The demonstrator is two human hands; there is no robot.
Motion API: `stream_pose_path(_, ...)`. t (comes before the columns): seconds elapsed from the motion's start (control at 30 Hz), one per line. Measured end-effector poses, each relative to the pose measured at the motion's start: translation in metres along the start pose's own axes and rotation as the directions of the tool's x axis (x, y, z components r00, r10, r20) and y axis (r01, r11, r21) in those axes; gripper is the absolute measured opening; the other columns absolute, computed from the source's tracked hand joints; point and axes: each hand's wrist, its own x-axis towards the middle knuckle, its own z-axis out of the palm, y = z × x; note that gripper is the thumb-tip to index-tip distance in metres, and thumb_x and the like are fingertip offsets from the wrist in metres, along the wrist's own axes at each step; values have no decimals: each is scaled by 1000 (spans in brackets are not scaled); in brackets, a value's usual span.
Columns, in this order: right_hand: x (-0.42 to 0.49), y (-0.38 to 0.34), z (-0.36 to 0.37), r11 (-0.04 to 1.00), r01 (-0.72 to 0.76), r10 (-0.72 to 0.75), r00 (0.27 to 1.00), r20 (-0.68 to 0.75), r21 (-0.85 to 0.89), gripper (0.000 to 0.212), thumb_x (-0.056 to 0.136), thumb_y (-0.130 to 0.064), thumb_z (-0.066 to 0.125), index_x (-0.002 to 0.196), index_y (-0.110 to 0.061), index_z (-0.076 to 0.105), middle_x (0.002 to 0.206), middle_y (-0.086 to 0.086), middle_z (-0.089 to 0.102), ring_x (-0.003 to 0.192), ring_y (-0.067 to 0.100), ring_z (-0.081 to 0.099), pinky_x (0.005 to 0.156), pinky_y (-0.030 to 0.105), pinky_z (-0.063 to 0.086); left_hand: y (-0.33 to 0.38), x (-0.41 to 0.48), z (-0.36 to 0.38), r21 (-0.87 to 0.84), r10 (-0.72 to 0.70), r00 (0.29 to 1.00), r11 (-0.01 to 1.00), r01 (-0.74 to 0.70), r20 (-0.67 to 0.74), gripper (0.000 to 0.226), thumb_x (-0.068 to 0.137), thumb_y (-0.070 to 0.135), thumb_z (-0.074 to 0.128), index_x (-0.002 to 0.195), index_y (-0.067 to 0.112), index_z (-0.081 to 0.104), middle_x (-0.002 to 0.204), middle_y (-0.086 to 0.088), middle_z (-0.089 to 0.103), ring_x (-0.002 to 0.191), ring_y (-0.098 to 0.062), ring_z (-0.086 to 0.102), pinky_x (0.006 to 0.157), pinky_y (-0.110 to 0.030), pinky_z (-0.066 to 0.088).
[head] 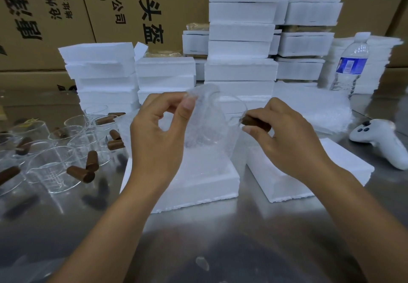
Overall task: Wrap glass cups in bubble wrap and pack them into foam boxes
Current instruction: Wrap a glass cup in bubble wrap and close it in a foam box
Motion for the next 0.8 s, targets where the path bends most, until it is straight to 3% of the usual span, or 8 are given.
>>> stream_pose_path(0.17,-3,-8,1,990,121,-124,992,30,72,22,89,-26,60,109,-22,68,79,-15,41,68,8,47,61,16,33,2,-1,1,3,39,999,999,-39,4,9,86,42,55,90,38,62,94,14,62,88,7,56,81,-8,40)
stream_pose_path(0.27,-4,-10,3,991,98,-104,992,72,92,24,89,-32,57,110,-26,66,81,-12,45,72,12,51,63,23,39,5,-4,2,40,117,992,992,-119,52,6,89,37,57,93,37,61,97,8,62,94,6,54,83,-7,38)
stream_pose_path(0.4,-2,-9,1,979,-33,8,992,123,202,23,86,-40,55,105,-34,67,81,-6,52,77,7,51,67,26,40,10,-8,5,112,278,953,950,-291,122,12,89,30,56,100,31,61,101,4,54,103,-15,52,91,-28,44)
stream_pose_path(0.5,1,-9,-2,933,-97,63,992,109,346,12,85,-33,62,82,-45,64,75,-7,54,70,1,50,64,12,36,12,-12,6,162,366,913,905,-394,180,15,88,31,58,102,33,60,108,3,51,109,-14,46,93,-37,41)
stream_pose_path(0.6,3,-10,-2,855,-162,137,987,86,493,9,84,-26,66,77,-30,71,78,-1,66,62,9,48,58,15,37,13,-14,7,228,441,869,843,-487,225,32,89,45,51,116,30,54,118,1,45,116,-17,42,98,-46,36)
stream_pose_path(0.67,3,-7,-2,821,-199,178,980,91,535,19,85,-29,67,88,-11,72,88,2,69,68,23,49,60,22,38,12,-10,3,246,388,911,878,-411,139,51,89,57,43,130,27,42,128,0,37,124,-13,36,106,-47,32)
stream_pose_path(0.7,4,-5,-1,803,-215,197,976,93,556,20,85,-30,67,90,-11,72,90,1,69,73,28,52,62,23,39,11,-6,0,222,309,949,923,-315,63,58,87,61,43,135,29,35,134,2,34,128,-11,34,110,-40,31)
stream_pose_path(0.8,5,-5,-4,762,-242,222,969,108,601,9,85,-29,68,79,-34,73,89,-4,71,77,33,52,62,22,44,3,8,-13,20,-72,995,997,73,-68,84,78,64,60,145,31,22,142,9,33,130,-3,36,101,-15,35)
